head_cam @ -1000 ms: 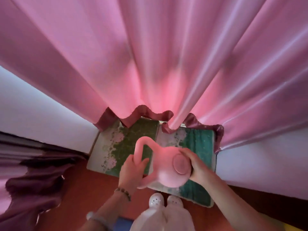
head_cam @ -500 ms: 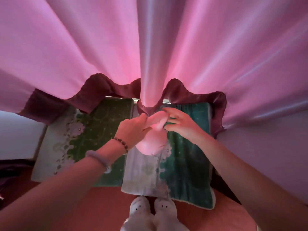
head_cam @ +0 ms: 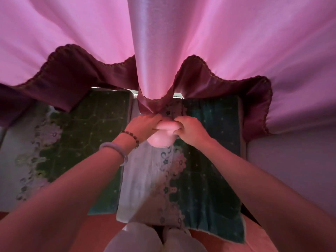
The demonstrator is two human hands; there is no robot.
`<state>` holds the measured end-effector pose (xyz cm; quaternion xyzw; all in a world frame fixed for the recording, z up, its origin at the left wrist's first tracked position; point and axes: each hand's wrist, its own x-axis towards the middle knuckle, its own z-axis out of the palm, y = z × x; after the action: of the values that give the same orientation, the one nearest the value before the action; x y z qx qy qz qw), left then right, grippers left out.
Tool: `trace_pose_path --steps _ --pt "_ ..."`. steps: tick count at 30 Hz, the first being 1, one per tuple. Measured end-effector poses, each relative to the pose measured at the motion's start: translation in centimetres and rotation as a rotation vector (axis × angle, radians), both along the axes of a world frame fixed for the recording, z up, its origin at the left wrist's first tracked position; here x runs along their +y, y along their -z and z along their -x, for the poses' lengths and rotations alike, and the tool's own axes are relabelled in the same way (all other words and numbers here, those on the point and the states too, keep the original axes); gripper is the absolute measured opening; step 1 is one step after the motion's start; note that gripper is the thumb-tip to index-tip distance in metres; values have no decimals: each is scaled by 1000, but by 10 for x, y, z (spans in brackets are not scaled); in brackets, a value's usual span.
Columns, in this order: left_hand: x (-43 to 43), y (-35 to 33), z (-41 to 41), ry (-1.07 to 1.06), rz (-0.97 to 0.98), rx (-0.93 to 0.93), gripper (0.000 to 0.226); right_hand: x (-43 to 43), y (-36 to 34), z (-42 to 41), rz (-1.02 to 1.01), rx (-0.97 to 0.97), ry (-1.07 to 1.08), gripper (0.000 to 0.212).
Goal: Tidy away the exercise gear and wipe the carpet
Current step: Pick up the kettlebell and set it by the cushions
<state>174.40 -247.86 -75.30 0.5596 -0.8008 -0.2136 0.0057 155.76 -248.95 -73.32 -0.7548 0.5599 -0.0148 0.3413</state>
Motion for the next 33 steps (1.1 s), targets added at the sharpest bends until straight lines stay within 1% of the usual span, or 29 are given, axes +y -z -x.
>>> trace_pose_path --steps 2,4,6,9,11,13,16,21,25,27,28,30,33 --pt "-5 -2 3 -36 -15 42 26 -3 2 -1 3 -8 43 23" --pt "-8 -9 7 -40 -84 20 30 -5 1 -1 -23 20 68 21" --pt "-5 -18 7 -33 -125 -42 37 -2 -7 -1 -96 56 83 31" --pt "7 -43 3 -16 -148 -121 52 10 -31 1 -222 83 80 54" --pt "14 -73 -3 14 -132 -148 59 19 -60 5 -271 81 80 64" --pt "21 -114 -8 24 -135 -149 60 26 -100 12 -315 74 80 68" --pt "36 -187 -16 10 -166 -138 58 36 -174 19 -341 21 121 70" --pt "63 -330 -26 -40 -214 -47 56 59 -312 19 -342 -155 235 68" --pt "96 -467 -31 -163 -179 153 58 86 -450 11 -350 -277 228 71" --pt "116 -538 -36 -244 -123 267 60 99 -526 5 -306 -332 198 81" --pt "125 -570 -38 -285 -95 332 60 104 -560 3 -281 -346 187 81" --pt "146 -625 -41 -361 -43 412 62 115 -622 1 -265 -370 157 73" --pt "175 -685 -51 -435 27 509 65 126 -701 -1 -201 -425 93 72"
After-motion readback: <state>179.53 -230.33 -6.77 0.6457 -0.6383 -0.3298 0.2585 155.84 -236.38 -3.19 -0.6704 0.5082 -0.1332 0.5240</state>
